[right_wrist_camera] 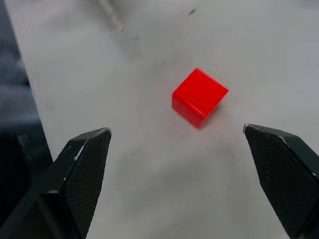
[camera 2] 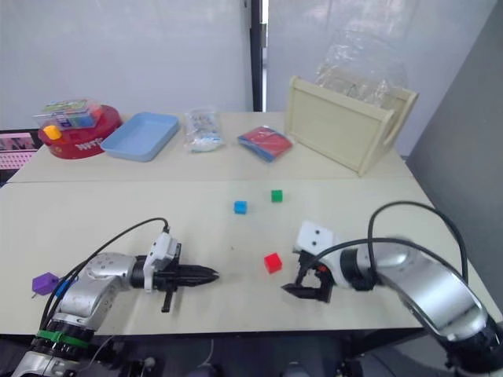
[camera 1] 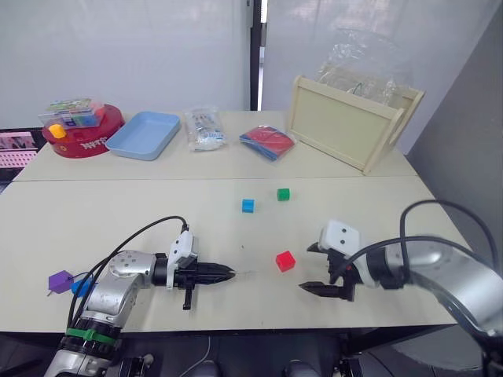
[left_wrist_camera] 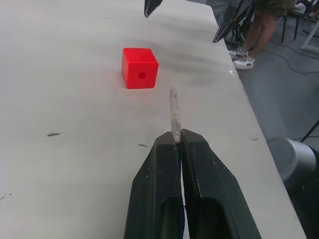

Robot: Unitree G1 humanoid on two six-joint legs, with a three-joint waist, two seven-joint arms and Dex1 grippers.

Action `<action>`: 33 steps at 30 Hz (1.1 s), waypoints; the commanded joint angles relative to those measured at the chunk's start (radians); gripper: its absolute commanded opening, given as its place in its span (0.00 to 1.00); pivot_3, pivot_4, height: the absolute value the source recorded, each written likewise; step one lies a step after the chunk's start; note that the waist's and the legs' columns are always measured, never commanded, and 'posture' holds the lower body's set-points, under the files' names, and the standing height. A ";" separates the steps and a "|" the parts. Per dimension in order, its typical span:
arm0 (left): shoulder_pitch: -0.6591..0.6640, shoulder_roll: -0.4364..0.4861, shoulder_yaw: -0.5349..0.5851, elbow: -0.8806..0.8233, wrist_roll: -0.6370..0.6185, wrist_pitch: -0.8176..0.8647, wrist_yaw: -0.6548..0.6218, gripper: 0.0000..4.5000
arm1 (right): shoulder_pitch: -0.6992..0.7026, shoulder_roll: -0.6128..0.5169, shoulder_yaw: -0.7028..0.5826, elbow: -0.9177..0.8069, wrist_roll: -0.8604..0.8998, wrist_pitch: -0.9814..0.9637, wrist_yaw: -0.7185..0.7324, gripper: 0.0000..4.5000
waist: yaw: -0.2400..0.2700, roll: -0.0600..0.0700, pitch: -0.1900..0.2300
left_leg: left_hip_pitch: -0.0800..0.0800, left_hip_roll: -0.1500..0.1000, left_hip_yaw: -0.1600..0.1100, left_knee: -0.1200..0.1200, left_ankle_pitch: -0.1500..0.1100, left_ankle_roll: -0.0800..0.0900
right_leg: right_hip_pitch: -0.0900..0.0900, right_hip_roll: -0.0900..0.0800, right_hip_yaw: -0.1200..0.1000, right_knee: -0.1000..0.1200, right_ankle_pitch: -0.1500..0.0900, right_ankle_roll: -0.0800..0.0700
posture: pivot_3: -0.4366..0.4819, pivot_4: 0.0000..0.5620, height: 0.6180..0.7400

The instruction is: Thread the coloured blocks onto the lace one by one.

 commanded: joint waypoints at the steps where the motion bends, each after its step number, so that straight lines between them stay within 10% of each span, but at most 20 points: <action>1: 0.009 -0.009 0.005 -0.019 0.014 -0.041 0.030 0.00 | -0.088 0.035 0.095 0.157 -0.102 -0.234 0.145 1.00 | -0.002 0.000 0.000 | 0.000 0.000 0.000 0.000 0.000 0.000 | 0.000 0.000 0.000 0.000 0.000 0.000 | 0.48 0.27 1.00; 15: 0.032 -0.058 0.001 -0.043 0.105 -0.195 0.186 0.00 | -0.324 0.254 0.252 0.558 -0.343 -0.562 0.386 1.00 | 0.009 0.000 0.000 | -0.002 -0.002 0.000 0.003 0.000 -0.001 | 0.000 -0.002 0.000 -0.001 0.000 0.000 | 0.48 0.27 1.00; 25: 0.045 -0.038 0.005 -0.024 0.120 -0.186 0.218 0.00 | -0.300 0.286 0.207 0.524 -0.349 -0.454 0.391 0.29 | 0.013 0.000 0.000 | -0.002 -0.001 0.000 0.003 0.000 -0.001 | 0.000 -0.002 0.000 -0.001 0.000 0.000 | 0.48 0.27 1.00; 33: 0.040 -0.003 0.008 -0.039 -0.005 -0.139 0.055 0.00 | -0.253 0.307 0.181 0.330 -0.296 -0.137 0.345 0.26 | 0.017 0.000 0.000 | -0.002 -0.001 0.000 0.003 0.000 -0.001 | 0.000 -0.002 0.000 0.000 0.000 0.000 | 0.48 0.27 1.00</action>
